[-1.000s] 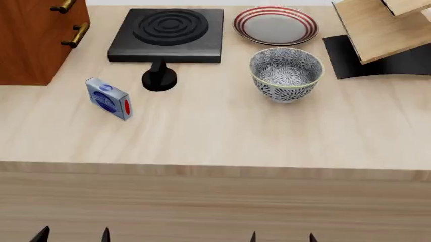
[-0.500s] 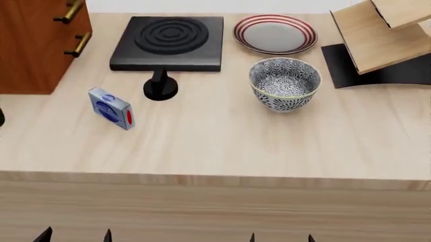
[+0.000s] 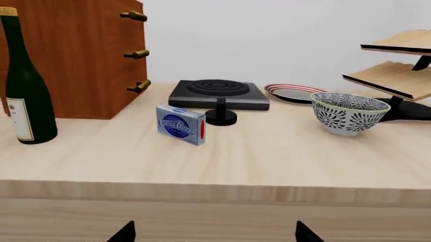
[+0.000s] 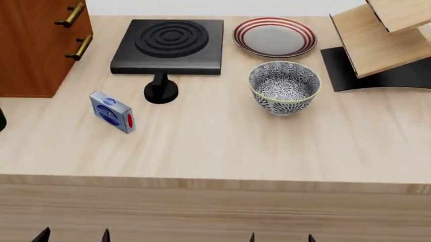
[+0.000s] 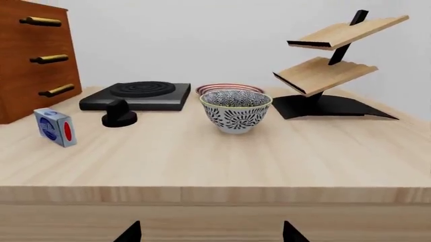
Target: Pick up the cream cheese and put it in the bowl.
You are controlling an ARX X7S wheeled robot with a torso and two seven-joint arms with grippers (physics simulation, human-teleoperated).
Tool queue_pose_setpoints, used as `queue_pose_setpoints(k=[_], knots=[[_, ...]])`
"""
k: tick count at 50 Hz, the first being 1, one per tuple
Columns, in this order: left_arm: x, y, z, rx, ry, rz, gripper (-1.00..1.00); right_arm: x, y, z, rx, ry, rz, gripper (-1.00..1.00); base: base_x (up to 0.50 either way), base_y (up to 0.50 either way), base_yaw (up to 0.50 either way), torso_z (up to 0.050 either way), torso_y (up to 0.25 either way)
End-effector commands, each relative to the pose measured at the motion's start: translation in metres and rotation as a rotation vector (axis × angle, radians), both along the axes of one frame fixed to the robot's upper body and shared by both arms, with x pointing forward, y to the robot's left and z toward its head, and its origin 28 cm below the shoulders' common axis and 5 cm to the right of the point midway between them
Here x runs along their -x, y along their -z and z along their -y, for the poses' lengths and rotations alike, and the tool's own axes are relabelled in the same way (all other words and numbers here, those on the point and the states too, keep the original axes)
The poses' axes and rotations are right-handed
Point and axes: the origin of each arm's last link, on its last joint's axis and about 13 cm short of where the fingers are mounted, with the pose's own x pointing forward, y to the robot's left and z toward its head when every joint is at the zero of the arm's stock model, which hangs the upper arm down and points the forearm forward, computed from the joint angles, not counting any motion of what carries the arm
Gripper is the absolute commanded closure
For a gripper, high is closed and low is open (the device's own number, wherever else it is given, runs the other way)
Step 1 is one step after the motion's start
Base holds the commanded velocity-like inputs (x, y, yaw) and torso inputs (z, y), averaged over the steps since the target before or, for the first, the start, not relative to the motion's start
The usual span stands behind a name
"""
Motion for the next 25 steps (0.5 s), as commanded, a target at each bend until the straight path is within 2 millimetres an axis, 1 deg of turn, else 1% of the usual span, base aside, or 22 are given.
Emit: queue_pose_setpoints(k=[1, 4, 5, 6, 11, 12, 15, 18, 22, 25], knots=[[0.000, 0.000, 0.000, 0.004, -0.011, 0.006, -1.00, 0.001, -0.001, 0.000, 0.000, 0.007, 0.005, -1.00, 0.00, 0.00, 0.00, 0.050, 0.000], [0.001, -0.001, 0.000, 0.005, -0.013, 0.016, -1.00, 0.002, -0.003, 0.001, 0.011, 0.015, 0.019, -1.00, 0.00, 0.00, 0.00, 0.050, 0.000], [0.001, -0.001, 0.001, -0.017, -0.050, 0.017, -1.00, 0.003, -0.004, 0.001, 0.017, 0.014, 0.028, -1.00, 0.00, 0.00, 0.00, 0.045, 0.000], [0.003, -0.002, 0.002, -0.052, -0.047, 0.051, -1.00, 0.003, -0.005, 0.001, 0.020, 0.015, 0.033, -1.00, 0.00, 0.00, 0.00, 0.000, 0.000], [0.006, -0.008, 0.002, -0.039, -0.054, 0.018, -1.00, 0.004, -0.009, 0.003, 0.006, 0.011, 0.042, -1.00, 0.00, 0.00, 0.00, 0.000, 0.000], [0.008, -0.009, 0.002, -0.049, -0.057, 0.019, -1.00, 0.005, -0.009, 0.002, 0.030, 0.001, 0.044, -1.00, 0.00, 0.00, 0.00, 0.000, 0.000], [0.010, -0.017, 0.003, -0.039, -0.055, 0.040, -1.00, 0.005, -0.016, 0.003, 0.026, 0.006, 0.057, -1.00, 0.00, 0.00, 0.00, 0.000, 0.000], [0.010, -0.029, 0.002, -0.033, -0.052, 0.074, -1.00, 0.007, -0.026, 0.003, 0.082, -0.003, 0.096, -1.00, 0.00, 0.00, 0.00, 0.000, 0.000], [0.009, -0.039, 0.001, -0.032, -0.068, 0.086, -1.00, 0.009, -0.037, 0.003, 0.065, -0.004, 0.114, -1.00, 0.00, 0.00, 0.00, 0.000, 0.000], [0.013, -0.049, 0.003, -0.030, -0.061, 0.101, -1.00, 0.009, -0.042, 0.003, 0.124, -0.012, 0.132, -1.00, 0.00, 0.00, 0.00, 0.000, 0.000]])
